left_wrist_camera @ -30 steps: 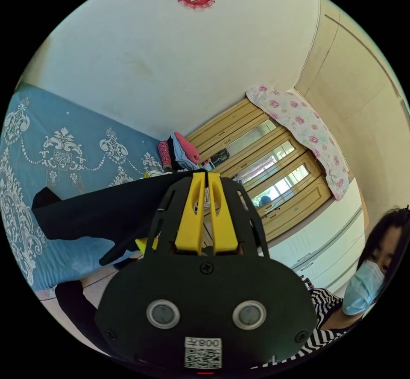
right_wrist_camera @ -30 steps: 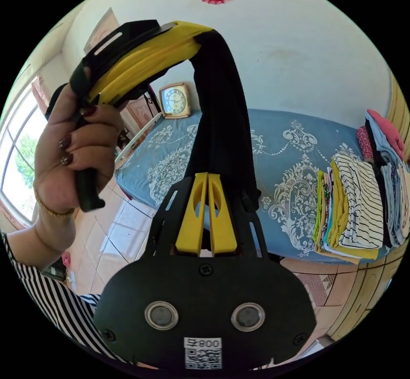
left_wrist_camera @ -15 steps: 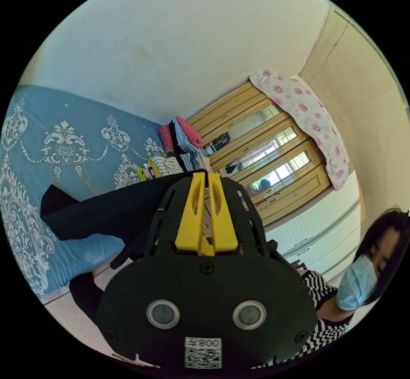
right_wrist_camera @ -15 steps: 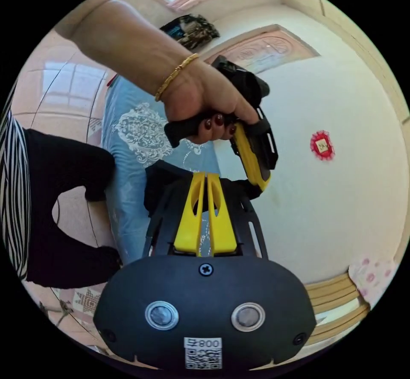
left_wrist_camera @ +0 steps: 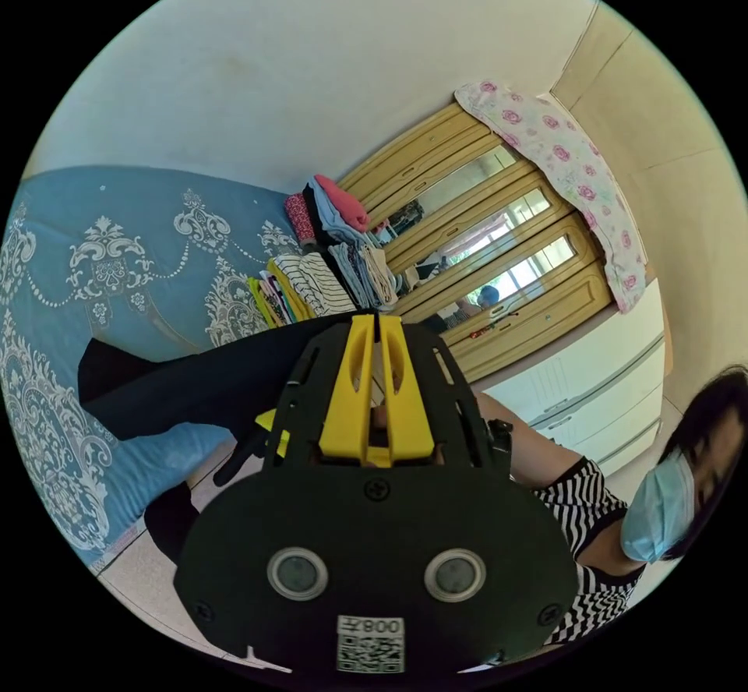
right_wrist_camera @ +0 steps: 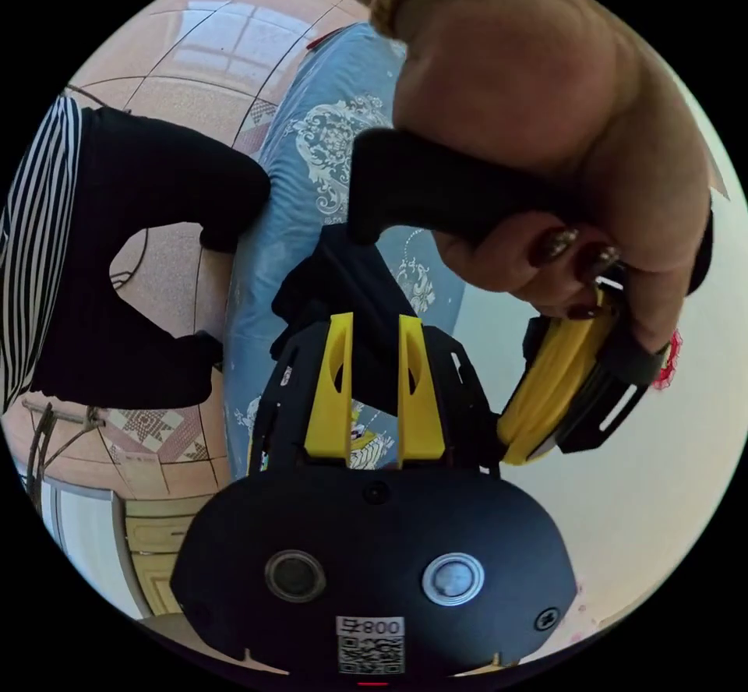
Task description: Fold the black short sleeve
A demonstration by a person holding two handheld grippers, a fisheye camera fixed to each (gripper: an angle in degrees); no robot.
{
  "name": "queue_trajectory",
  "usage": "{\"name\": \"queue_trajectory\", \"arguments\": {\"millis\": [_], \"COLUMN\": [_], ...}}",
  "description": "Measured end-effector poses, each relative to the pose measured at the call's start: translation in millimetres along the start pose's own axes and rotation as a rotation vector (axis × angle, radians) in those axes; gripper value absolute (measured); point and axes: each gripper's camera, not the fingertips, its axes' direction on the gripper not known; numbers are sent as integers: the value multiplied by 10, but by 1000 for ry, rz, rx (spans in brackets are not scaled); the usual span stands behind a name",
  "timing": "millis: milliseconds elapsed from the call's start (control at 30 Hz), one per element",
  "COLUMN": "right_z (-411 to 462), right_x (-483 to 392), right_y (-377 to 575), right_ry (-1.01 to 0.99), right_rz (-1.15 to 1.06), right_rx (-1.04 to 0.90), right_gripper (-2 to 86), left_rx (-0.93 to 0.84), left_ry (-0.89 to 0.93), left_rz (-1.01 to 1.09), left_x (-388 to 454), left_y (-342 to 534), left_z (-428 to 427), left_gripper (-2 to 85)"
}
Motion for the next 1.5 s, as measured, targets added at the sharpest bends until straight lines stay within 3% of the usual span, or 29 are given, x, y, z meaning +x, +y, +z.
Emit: {"name": "queue_trajectory", "arguments": {"millis": [233, 500, 700, 833, 933, 1167, 1333, 1500], "right_z": [338, -209, -440, -583, -742, -1231, -1604, -1920], "right_x": [181, 1093, 1634, 1840, 1921, 2058, 2055, 2016], "right_y": [-30, 690, 1500, 2014, 2289, 2800, 3061, 3378], "right_ry": [-81, -388, -482, -513, -483, -437, -404, -371], "right_rz": [-36, 333, 590, 693, 731, 780, 782, 804], "right_rx": [-143, 232, 453, 570, 608, 664, 670, 671], "right_gripper": [3, -4, -5, -5, -5, -4, -4, -3], "left_rx": [-56, -249, 33, 236, 237, 62, 77, 34], "left_ry": [12, 60, 208, 41, -94, -252, -623, -783], "left_rz": [9, -7, 31, 66, 47, -6, 114, 267], "left_x": [-30, -358, -452, -415, -440, -456, 76, 561], "left_y": [28, -154, 255, 948, 1531, 2477, 2662, 2803], "left_z": [14, -39, -1001, -1846, -2025, -1400, -1009, -809], "left_gripper": [17, 54, 72, 86, 109, 151, 165, 155]}}
